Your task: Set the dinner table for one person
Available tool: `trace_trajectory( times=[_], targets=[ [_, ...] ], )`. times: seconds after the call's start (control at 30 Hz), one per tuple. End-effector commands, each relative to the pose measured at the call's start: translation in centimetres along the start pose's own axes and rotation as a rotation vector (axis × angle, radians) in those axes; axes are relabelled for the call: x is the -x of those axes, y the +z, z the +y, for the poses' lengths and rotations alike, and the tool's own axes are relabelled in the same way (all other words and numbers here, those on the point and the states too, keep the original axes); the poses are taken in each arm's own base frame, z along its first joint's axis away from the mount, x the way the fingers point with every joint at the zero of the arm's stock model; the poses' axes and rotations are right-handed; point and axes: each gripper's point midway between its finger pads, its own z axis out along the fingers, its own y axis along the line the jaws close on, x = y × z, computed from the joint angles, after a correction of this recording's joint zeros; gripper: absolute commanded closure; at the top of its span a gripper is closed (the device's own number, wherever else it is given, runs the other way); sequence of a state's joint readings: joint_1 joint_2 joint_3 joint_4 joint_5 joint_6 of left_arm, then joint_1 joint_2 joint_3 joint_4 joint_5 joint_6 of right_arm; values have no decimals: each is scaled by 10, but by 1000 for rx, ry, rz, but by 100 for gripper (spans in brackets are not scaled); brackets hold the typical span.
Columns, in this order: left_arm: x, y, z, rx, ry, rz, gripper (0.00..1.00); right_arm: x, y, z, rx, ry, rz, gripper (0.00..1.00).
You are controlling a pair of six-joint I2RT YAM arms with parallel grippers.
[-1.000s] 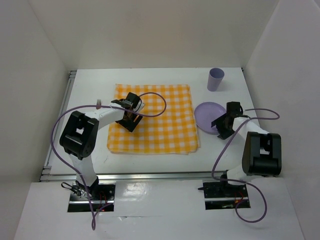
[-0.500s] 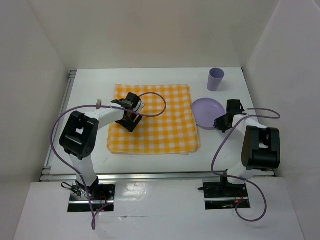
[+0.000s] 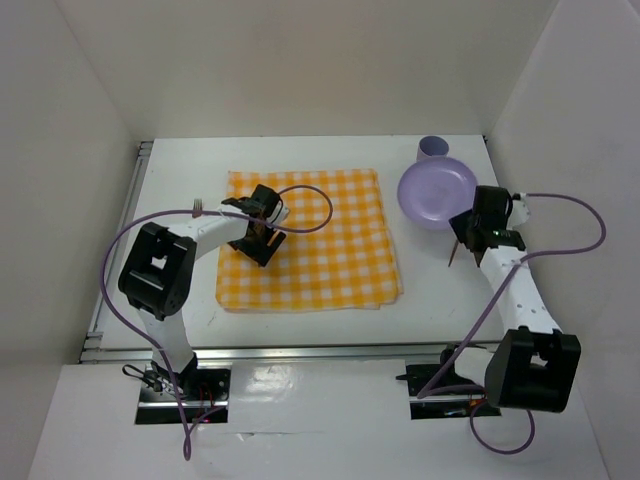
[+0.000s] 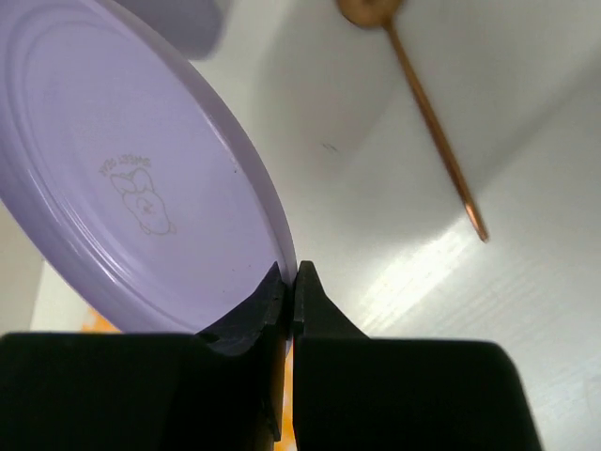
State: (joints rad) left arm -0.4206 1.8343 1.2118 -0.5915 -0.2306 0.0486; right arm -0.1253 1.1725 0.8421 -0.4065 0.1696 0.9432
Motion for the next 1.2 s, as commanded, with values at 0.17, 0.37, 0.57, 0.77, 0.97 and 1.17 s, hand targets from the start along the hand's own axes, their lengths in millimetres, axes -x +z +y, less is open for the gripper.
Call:
trace_trajectory(
  times=[0.17, 0.37, 0.57, 0.77, 0.97, 1.17],
  targets=[
    [34, -31, 9, -1, -31, -97, 14, -19, -56, 121, 423, -354, 58, 100],
    [64, -79, 40, 37, -125, -197, 12, -146, -40, 155, 518, -622, 363, 100],
    [62, -134, 128, 126, -377, -301, 12, -225, -5, 158, 518, -754, 573, 100],
    [12, -120, 181, 181, -508, -231, 13, -269, 23, 141, 515, -790, 685, 100],
    [-23, -85, 178, 169, -515, -118, 16, -302, 42, 117, 479, -808, 799, 100],
    [-46, -51, 179, 173, -524, -18, 17, -302, 47, 103, 434, -828, 803, 100]
  ],
)
